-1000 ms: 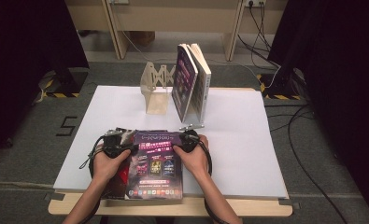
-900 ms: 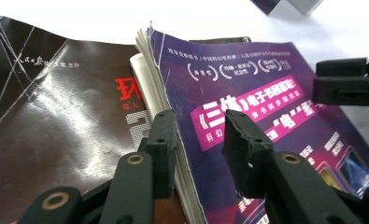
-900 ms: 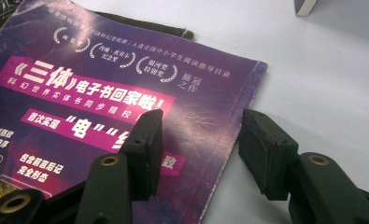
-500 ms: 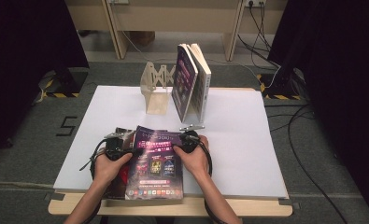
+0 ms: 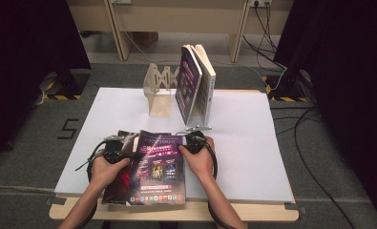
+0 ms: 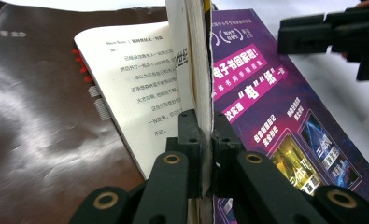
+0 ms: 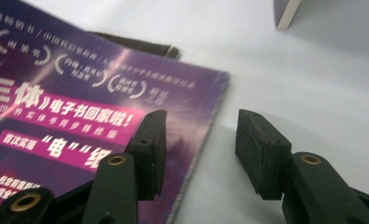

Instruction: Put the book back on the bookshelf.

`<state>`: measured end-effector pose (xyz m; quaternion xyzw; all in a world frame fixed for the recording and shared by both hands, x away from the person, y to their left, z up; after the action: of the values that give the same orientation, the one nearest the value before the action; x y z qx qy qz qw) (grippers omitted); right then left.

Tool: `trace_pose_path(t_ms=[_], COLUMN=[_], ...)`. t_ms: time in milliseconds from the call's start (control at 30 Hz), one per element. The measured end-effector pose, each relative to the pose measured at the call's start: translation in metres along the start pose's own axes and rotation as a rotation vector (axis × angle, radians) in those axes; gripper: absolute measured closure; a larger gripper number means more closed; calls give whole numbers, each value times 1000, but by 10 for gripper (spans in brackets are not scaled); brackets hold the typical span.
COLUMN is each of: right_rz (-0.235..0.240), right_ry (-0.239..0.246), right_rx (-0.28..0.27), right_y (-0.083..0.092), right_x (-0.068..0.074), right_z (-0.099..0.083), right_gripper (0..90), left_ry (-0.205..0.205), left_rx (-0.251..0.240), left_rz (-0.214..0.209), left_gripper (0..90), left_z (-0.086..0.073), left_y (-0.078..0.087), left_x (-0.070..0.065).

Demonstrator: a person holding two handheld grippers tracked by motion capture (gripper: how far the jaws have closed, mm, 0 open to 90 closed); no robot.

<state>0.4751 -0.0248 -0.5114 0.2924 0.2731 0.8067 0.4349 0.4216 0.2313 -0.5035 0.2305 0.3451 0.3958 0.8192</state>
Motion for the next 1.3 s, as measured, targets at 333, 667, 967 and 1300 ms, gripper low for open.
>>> trace_pose_path(t_ms=[333,667,967,1300], right_rz=[33,96,113,116], right_ry=[-23,-74,-71,-97], right_rx=[25,75,94,111], right_y=[-6,-24,-31,-34], right_x=[4,1,2,5], right_z=[20,25,32,35], right_gripper=[528,523,520,520], left_ry=[28,28,26,23], left_rx=[27,28,28,14], left_rz=[-13,-13,2,8], left_gripper=[846,829,824,819], left_z=[1,-1,0,-2], left_y=[6,5,5,4], left_x=[12,15,19,19])
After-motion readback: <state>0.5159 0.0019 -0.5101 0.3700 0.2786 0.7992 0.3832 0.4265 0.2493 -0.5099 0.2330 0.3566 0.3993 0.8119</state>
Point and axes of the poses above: each handheld gripper's, and its own axes: y roughly backward along the jaws, z roughly out of its top, x roughly to its left, the point moved 4 cm from there along -y, roughly forward along the jaws, and after that the axes turned 1 degree about -y, right-handed, at the moved point
